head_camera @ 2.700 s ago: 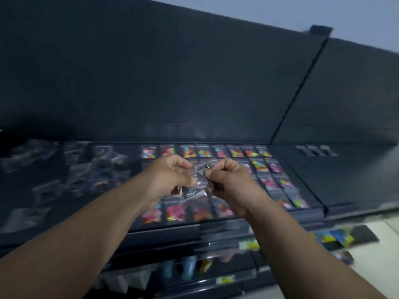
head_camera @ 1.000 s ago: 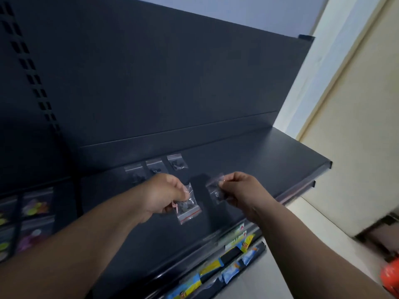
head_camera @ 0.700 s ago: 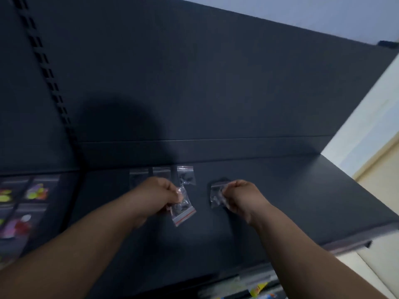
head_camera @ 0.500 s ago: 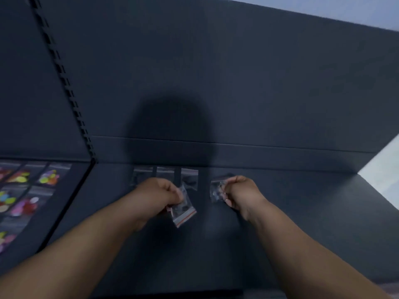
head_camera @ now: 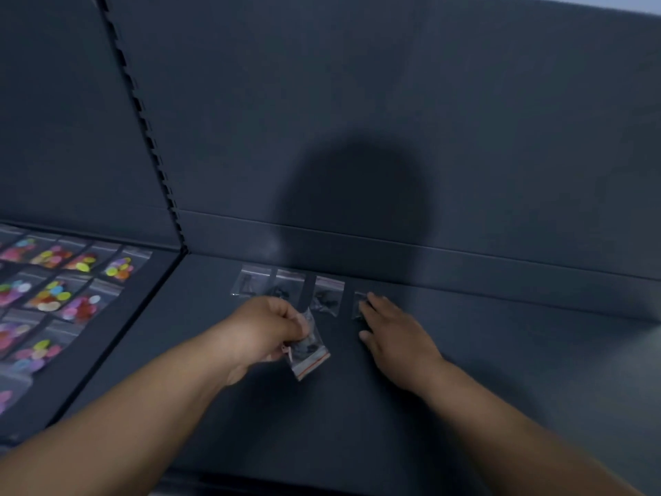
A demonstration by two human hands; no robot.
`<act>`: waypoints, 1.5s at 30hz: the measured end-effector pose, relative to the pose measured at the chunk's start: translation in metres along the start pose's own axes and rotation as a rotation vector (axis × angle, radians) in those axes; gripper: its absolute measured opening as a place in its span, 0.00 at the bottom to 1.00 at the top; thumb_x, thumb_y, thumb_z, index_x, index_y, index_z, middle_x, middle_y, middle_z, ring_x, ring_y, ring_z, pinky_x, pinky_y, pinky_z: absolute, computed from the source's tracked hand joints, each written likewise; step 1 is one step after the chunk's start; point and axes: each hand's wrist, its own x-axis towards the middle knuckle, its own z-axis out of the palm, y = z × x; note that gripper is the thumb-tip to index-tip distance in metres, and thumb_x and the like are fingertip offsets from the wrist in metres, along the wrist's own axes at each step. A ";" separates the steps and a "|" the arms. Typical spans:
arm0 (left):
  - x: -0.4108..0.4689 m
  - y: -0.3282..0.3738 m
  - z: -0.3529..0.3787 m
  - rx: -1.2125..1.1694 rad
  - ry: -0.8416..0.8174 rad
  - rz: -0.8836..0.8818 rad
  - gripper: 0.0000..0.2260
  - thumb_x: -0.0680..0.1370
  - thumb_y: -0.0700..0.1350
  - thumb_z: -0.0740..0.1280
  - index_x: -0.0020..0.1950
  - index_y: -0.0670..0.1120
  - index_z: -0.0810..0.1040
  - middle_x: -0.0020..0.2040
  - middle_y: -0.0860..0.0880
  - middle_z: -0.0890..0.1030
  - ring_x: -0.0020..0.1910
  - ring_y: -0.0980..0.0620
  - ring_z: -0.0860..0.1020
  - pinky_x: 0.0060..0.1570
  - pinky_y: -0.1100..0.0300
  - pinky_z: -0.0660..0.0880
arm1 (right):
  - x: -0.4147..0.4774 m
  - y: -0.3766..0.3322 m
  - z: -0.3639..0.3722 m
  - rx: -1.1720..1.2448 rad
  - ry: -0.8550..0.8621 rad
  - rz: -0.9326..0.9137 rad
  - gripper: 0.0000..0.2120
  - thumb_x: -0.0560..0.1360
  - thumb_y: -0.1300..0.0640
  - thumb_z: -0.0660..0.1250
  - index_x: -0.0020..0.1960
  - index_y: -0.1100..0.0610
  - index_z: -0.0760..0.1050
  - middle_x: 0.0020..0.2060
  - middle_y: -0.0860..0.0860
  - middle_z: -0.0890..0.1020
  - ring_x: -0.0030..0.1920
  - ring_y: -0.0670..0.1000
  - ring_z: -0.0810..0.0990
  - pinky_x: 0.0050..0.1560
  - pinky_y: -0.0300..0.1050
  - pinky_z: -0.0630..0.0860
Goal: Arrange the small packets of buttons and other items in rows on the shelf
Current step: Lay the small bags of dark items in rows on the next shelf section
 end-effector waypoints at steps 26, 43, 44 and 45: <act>0.026 0.031 0.027 -0.076 -0.145 0.159 0.09 0.75 0.31 0.66 0.39 0.43 0.78 0.29 0.51 0.78 0.24 0.62 0.74 0.24 0.70 0.70 | -0.016 -0.033 -0.057 1.328 -0.026 0.158 0.05 0.75 0.65 0.65 0.43 0.57 0.76 0.34 0.50 0.79 0.32 0.44 0.79 0.34 0.35 0.75; 0.037 0.024 0.072 0.171 -0.207 0.098 0.07 0.72 0.33 0.70 0.41 0.43 0.76 0.36 0.46 0.76 0.32 0.54 0.74 0.28 0.66 0.73 | -0.011 0.051 -0.049 0.637 0.084 0.327 0.15 0.71 0.68 0.65 0.51 0.51 0.77 0.50 0.54 0.82 0.48 0.52 0.80 0.51 0.45 0.77; 0.038 0.023 0.072 0.168 -0.194 0.097 0.07 0.72 0.33 0.70 0.40 0.43 0.76 0.36 0.46 0.77 0.32 0.53 0.75 0.28 0.65 0.74 | -0.009 0.053 -0.046 0.543 0.177 0.311 0.17 0.72 0.66 0.65 0.58 0.52 0.77 0.55 0.53 0.80 0.55 0.52 0.78 0.58 0.43 0.74; 0.039 0.023 0.072 0.169 -0.183 0.097 0.07 0.72 0.33 0.70 0.40 0.43 0.77 0.37 0.45 0.77 0.33 0.53 0.75 0.28 0.65 0.74 | -0.011 0.053 -0.043 0.438 0.284 0.310 0.18 0.73 0.64 0.65 0.62 0.54 0.75 0.59 0.52 0.78 0.60 0.53 0.75 0.60 0.41 0.70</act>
